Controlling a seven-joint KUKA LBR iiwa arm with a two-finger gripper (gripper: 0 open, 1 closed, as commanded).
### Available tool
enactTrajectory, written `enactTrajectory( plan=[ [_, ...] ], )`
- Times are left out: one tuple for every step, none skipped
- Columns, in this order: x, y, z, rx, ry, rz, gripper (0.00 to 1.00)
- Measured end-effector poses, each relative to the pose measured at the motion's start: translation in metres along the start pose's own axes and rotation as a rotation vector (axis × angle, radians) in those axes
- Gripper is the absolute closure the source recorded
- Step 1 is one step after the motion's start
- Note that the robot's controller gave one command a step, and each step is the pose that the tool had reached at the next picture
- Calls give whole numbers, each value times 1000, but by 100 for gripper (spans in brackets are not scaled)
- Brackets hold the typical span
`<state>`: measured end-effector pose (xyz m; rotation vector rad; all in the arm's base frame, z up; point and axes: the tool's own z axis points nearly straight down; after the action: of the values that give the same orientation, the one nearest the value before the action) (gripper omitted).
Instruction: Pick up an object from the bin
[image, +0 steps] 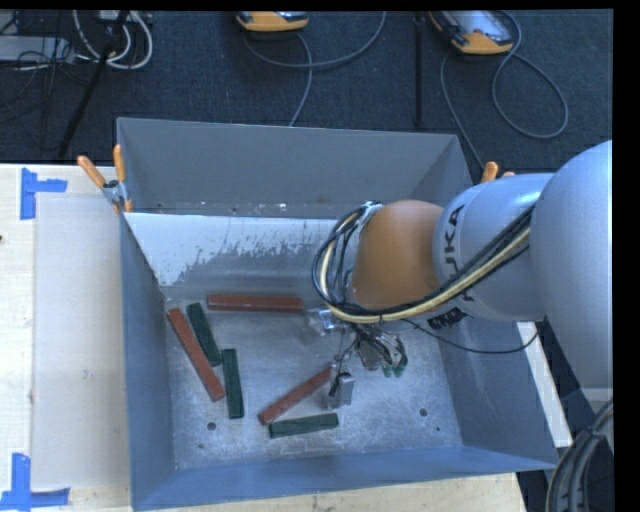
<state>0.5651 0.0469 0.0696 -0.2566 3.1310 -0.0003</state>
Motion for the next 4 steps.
enactTrajectory(
  plan=[
    [0, 0, 0, 0, 0, -1, 100],
    [0, 0, 0, 0, 0, -1, 0],
    [0, 0, 0, 0, 0, -2, 100],
    [0, 0, 0, 0, 0, -2, 0]
  ],
)
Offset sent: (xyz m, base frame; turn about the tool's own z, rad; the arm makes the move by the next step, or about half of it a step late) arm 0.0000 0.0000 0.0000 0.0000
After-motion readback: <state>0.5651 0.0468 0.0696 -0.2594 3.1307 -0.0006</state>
